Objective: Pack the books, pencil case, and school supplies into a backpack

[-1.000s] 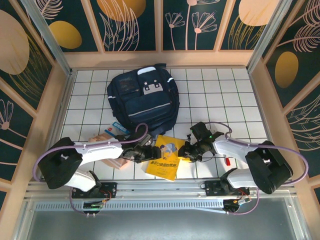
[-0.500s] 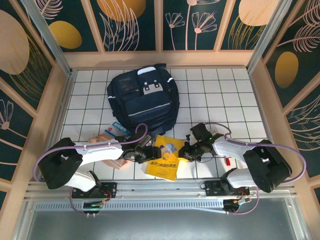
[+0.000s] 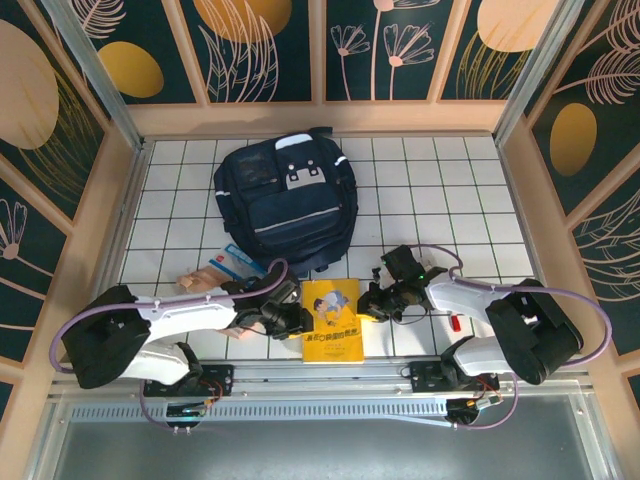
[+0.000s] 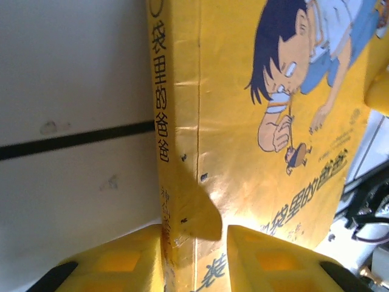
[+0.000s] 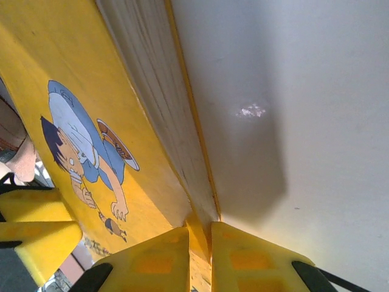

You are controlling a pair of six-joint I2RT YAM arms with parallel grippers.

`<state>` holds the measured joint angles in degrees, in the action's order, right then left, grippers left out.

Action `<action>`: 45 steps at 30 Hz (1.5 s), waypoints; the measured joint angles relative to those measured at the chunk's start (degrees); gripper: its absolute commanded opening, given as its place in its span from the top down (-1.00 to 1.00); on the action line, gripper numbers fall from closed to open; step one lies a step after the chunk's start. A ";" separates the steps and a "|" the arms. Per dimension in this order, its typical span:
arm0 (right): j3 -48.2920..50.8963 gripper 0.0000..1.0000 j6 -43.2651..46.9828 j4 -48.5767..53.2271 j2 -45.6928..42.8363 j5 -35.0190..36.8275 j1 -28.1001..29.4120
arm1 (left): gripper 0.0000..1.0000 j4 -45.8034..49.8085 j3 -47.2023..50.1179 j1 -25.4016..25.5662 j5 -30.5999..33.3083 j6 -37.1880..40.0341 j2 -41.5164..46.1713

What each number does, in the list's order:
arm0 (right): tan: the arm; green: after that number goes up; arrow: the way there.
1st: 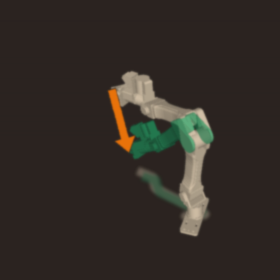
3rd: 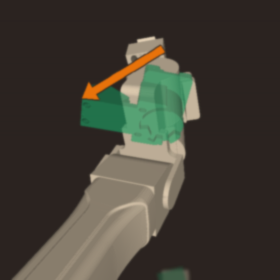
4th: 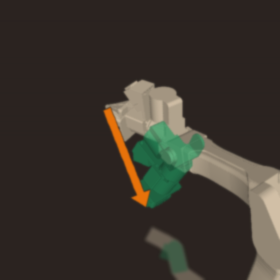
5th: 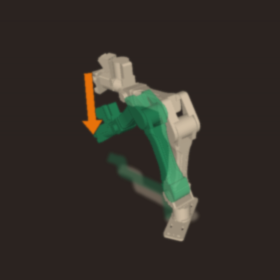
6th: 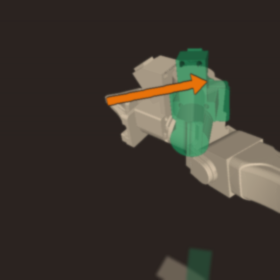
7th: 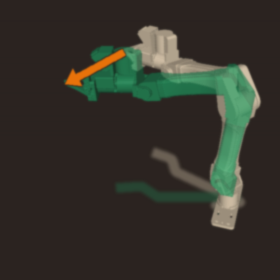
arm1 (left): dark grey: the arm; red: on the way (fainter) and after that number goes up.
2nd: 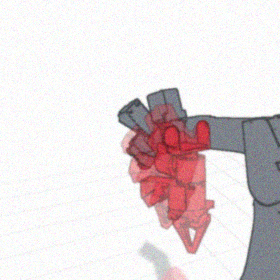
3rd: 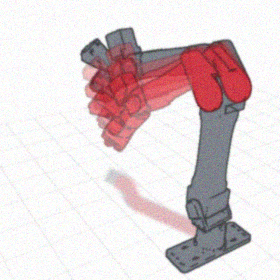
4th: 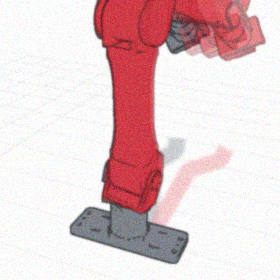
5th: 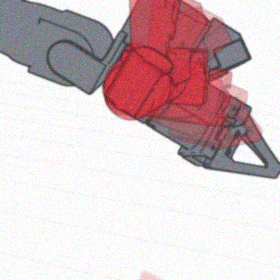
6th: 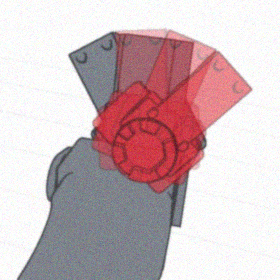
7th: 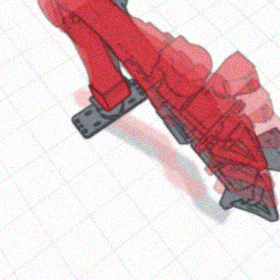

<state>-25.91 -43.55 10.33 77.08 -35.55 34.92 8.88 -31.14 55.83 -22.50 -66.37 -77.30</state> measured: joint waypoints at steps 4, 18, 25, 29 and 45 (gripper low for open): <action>0.15 0.74 0.24 -0.33 -0.07 0.09 -0.07 | 0.49 -2.21 1.09 0.02 -1.29 -0.96 0.70; 3.34 0.75 0.98 -4.63 -3.23 -0.11 0.44 | 0.28 -28.61 3.98 0.46 -2.84 -8.55 0.70; 3.54 0.50 0.79 -5.66 -3.34 -0.68 0.66 | 0.67 -31.21 3.87 0.59 -1.75 -9.25 1.31; 3.56 0.09 1.07 -4.94 -4.72 -0.02 0.72 | 0.87 -27.52 3.69 0.55 -0.07 -8.87 2.75; 2.54 -0.99 -6.54 -20.17 -28.81 -17.33 -10.64 | 1.00 -20.74 -6.64 -2.80 -1.79 -8.48 15.47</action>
<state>-23.38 -50.09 -9.85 48.27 -52.88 24.27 -11.86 -37.78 53.04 -24.29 -74.85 -61.82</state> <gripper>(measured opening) 0.992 0.153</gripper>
